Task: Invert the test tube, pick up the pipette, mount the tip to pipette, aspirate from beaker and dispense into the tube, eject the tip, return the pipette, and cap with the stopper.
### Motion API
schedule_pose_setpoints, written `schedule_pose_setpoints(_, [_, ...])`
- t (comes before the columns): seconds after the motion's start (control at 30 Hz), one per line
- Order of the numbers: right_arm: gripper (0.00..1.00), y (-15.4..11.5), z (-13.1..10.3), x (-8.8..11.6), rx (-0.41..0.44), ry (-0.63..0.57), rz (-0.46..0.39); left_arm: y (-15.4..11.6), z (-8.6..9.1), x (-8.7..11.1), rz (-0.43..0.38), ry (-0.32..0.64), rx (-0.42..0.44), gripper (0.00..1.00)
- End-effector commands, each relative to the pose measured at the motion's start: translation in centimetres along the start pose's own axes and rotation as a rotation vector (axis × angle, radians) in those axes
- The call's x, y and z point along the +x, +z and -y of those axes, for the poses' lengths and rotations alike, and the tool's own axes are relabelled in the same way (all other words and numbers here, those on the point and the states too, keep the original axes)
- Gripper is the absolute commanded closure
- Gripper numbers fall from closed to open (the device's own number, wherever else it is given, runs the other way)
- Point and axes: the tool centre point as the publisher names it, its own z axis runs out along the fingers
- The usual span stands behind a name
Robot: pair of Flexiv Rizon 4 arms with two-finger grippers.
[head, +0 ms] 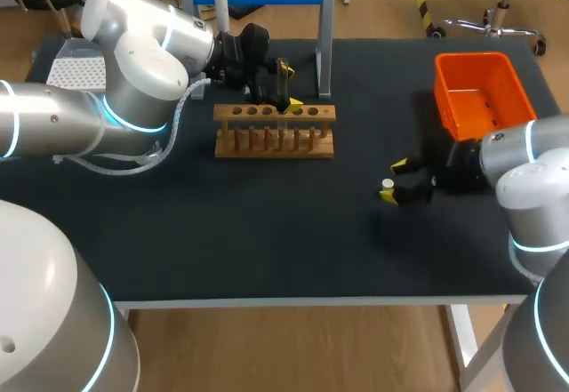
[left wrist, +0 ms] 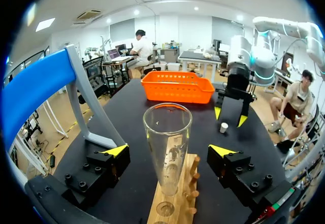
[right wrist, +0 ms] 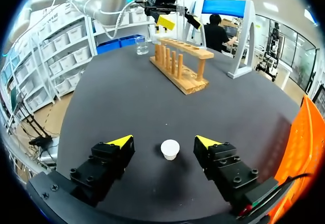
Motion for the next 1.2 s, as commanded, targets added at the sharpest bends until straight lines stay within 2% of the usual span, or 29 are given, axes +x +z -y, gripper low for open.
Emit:
schedule_pose_setpoints(0.03, [0.29,0.44,0.09,0.09,0.003,0.005,0.003,0.01,0.06,0.01,0.0,-0.001,-0.003,0.0])
schedule_pose_setpoints(0.27, [0.31,0.67,0.28,0.18,0.006,0.012,0.009,0.01,0.06,0.01,0.0,-0.001,-0.003,0.0])
schedule_pose_setpoints(0.43, [0.39,0.89,0.44,-0.03,0.01,0.017,0.018,0.01,0.06,0.01,0.0,-0.001,-0.003,0.0])
schedule_pose_setpoints(0.67, [0.44,0.98,0.48,-0.26,0.012,0.022,0.032,0.01,0.06,0.01,0.0,-0.001,-0.003,0.0])
schedule_pose_setpoints(0.77, [0.5,1.09,0.51,-0.35,0.014,0.022,0.037,0.01,0.06,0.01,0.0,-0.001,-0.003,0.0])
schedule_pose_setpoints(1.2, [0.51,1.26,0.53,-0.42,0.02,0.018,0.048,0.01,0.06,0.01,0.0,-0.001,-0.003,0.0])
